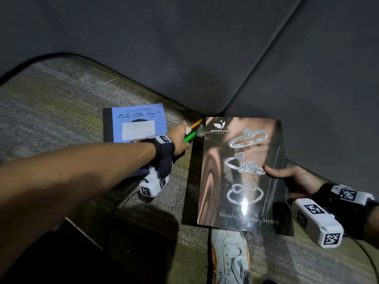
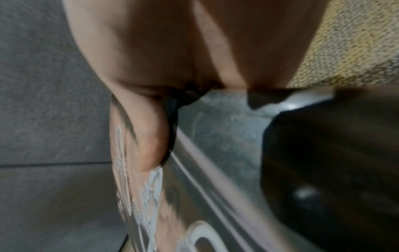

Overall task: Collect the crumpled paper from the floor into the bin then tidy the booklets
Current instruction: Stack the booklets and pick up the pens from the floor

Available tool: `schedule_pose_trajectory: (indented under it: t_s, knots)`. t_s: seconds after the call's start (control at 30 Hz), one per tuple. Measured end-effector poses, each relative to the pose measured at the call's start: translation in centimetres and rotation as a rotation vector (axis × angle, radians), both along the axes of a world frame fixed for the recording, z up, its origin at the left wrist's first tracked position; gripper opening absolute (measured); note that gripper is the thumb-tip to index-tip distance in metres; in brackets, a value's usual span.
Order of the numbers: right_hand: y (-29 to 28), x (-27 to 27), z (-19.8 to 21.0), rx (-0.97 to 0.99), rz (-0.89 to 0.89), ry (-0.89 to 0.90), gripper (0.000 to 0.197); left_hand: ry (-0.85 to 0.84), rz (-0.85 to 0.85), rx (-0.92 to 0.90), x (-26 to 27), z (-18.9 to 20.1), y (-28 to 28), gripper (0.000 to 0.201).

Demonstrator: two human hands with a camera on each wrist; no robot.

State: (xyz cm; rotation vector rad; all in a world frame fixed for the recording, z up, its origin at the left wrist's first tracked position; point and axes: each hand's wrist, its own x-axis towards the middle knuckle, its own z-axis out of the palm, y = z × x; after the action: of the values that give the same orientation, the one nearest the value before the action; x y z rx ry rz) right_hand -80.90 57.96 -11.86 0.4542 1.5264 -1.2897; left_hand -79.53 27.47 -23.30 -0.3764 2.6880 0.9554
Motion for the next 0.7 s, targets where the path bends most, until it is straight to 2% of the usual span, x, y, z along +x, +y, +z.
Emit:
schedule_pose_trajectory:
  t_s: [0.07,0.17,0.23,0.3,0.33,0.37,0.43,0.47,0.5,0.53,0.57,0.7]
  knots:
    - [-0.7,-0.2,-0.1,0.008,0.038,0.016,0.081,0.009,0.128,0.157,0.5,1.9,-2.5,0.032]
    - [-3.1,-0.7,-0.2,0.038,0.106,0.049,0.093,0.022,0.372,0.676,2.1,5.3,-6.5,0.018]
    - [-5.3,-0.8,0.5,0.033,0.139,0.068,0.075,0.015,0.522,0.976,3.5,7.7,-8.7,0.016]
    - [-7.5,-0.8,1.8,-0.007,0.126,0.043,0.037,0.045,0.593,1.134,4.8,9.3,-10.9,0.021]
    - [-8.6,-0.9,2.2,-0.023,0.116,0.040,0.028,0.070,0.633,1.162,5.5,9.6,-12.0,0.024]
    - [-9.6,-1.0,2.3,-0.036,0.111,0.037,0.029,0.091,0.691,1.156,6.2,9.5,-13.3,0.025]
    - [-11.9,-0.9,2.5,-0.056,0.129,0.044,0.045,0.118,0.854,1.041,8.3,9.2,-15.8,0.026]
    - [-13.3,-1.0,2.3,-0.071,0.138,0.041,0.044,0.115,0.941,0.964,9.6,9.0,-17.0,0.026]
    - [-15.0,-1.0,2.2,-0.074,0.139,0.058,0.034,0.096,1.013,0.891,10.9,8.8,-18.0,0.027]
    - [-16.7,-0.8,2.0,-0.063,0.144,0.087,0.027,0.064,1.066,0.829,12.2,8.7,-18.9,0.030]
    - [-18.6,-0.5,1.6,-0.057,0.150,0.100,0.027,0.039,1.103,0.774,13.4,8.7,-19.7,0.033]
    - [-25.4,0.7,-0.8,-0.106,0.158,0.045,0.041,0.065,1.223,0.582,16.7,9.3,-22.2,0.026]
